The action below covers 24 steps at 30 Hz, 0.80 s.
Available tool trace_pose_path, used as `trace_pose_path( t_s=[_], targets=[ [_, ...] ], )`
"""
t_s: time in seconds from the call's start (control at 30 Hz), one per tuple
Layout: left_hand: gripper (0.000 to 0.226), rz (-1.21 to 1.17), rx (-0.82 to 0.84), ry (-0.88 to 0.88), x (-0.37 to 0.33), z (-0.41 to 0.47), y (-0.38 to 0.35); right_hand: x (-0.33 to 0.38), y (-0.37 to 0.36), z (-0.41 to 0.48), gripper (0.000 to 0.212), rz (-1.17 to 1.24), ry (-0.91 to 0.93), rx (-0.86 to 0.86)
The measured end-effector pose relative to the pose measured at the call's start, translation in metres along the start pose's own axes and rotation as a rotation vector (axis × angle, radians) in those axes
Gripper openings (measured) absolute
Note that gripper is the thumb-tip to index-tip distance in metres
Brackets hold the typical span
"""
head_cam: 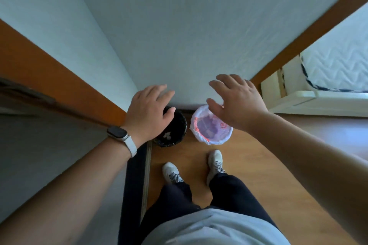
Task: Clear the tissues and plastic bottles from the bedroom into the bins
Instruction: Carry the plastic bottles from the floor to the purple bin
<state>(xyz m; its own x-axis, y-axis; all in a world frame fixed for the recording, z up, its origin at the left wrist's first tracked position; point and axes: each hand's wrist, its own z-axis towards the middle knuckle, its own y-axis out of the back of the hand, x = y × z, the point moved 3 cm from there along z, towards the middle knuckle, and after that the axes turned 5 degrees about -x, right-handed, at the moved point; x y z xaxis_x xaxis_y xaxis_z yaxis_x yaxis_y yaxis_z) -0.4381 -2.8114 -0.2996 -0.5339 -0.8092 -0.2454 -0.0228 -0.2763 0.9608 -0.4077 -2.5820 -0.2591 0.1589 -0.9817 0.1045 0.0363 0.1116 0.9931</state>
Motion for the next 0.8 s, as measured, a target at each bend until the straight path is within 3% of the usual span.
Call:
trace_pose_path(
  t_s=[0.4,0.8],
  targets=[
    [0.044,0.068,-0.181,-0.24,-0.129,0.065,0.061,-0.088,0.106,-0.087,0.048,-0.096,-0.131,-0.184],
    [0.042,0.068,-0.251,-0.495,-0.371,0.119,0.064,-0.259,0.18,-0.233,0.049,-0.125,-0.334,-0.219]
  ],
)
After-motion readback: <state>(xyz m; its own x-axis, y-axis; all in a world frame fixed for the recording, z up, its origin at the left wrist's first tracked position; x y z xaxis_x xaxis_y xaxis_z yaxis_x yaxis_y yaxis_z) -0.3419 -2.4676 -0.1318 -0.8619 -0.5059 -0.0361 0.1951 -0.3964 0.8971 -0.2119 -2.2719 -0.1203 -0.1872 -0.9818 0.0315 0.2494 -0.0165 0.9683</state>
